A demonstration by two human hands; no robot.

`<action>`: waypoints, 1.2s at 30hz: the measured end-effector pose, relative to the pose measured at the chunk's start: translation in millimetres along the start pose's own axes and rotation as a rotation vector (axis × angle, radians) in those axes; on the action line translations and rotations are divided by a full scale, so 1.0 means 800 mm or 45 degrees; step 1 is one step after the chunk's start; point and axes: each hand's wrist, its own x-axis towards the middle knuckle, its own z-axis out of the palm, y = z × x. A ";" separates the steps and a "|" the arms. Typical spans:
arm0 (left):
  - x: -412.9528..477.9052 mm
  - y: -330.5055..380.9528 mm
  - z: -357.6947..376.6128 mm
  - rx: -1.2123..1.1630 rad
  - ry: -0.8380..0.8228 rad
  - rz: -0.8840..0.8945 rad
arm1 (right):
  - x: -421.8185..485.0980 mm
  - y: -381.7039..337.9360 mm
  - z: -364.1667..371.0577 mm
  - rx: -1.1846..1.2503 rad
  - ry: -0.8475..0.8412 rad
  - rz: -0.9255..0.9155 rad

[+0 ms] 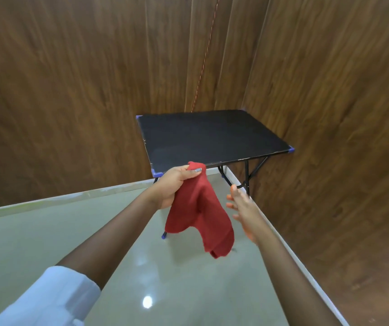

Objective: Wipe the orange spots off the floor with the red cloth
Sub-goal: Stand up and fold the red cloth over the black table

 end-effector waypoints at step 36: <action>0.266 0.046 -0.140 0.127 0.600 0.212 | 0.269 -0.095 0.008 0.583 0.004 -0.004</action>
